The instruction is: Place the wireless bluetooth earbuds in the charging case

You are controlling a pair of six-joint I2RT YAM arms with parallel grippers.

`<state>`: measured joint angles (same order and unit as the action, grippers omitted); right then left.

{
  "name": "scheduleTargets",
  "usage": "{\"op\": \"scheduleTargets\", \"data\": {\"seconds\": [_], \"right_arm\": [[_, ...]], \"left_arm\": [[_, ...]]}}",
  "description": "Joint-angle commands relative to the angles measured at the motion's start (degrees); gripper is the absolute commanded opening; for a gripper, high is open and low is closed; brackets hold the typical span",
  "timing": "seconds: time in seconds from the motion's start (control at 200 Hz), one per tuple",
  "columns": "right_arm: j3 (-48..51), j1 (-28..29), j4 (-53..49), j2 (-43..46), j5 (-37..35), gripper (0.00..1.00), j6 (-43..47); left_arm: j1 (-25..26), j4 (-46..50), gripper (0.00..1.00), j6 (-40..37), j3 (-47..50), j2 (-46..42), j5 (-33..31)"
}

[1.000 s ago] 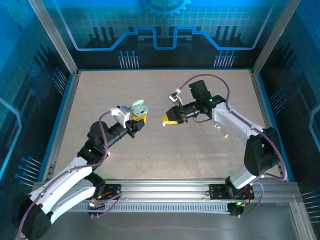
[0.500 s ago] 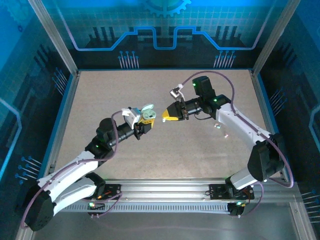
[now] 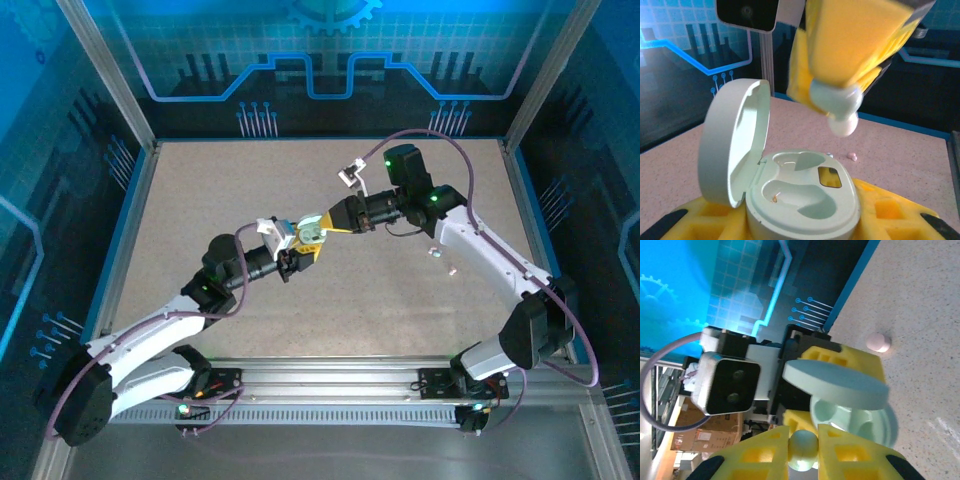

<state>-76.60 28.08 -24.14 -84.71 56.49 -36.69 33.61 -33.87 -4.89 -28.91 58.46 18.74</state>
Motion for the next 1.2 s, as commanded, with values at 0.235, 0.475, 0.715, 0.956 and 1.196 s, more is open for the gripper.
{"op": "scheduleTargets", "data": {"seconds": [0.235,0.475,0.715,0.956,1.196], "right_arm": [[-1.41,0.58,-1.00,0.59,-4.75,0.18,2.89],[-1.36,0.66,-0.69,1.73,-7.75,0.18,3.74],[-3.68,1.72,-9.92,0.16,-9.86,0.24,10.51],[-4.56,2.12,-11.32,-0.11,-11.13,0.35,11.14],[-5.61,2.93,-11.70,0.16,-11.93,0.36,10.97]], "left_arm": [[0.61,-3.39,0.35,0.84,-3.25,0.47,4.38],[0.72,-3.44,0.35,1.26,-3.26,0.43,4.77],[0.69,-6.12,0.35,2.84,-3.00,0.56,4.56],[0.72,-6.91,0.34,3.51,-2.82,0.32,4.38],[0.75,-7.08,0.35,3.59,-2.56,0.39,4.11]]}}
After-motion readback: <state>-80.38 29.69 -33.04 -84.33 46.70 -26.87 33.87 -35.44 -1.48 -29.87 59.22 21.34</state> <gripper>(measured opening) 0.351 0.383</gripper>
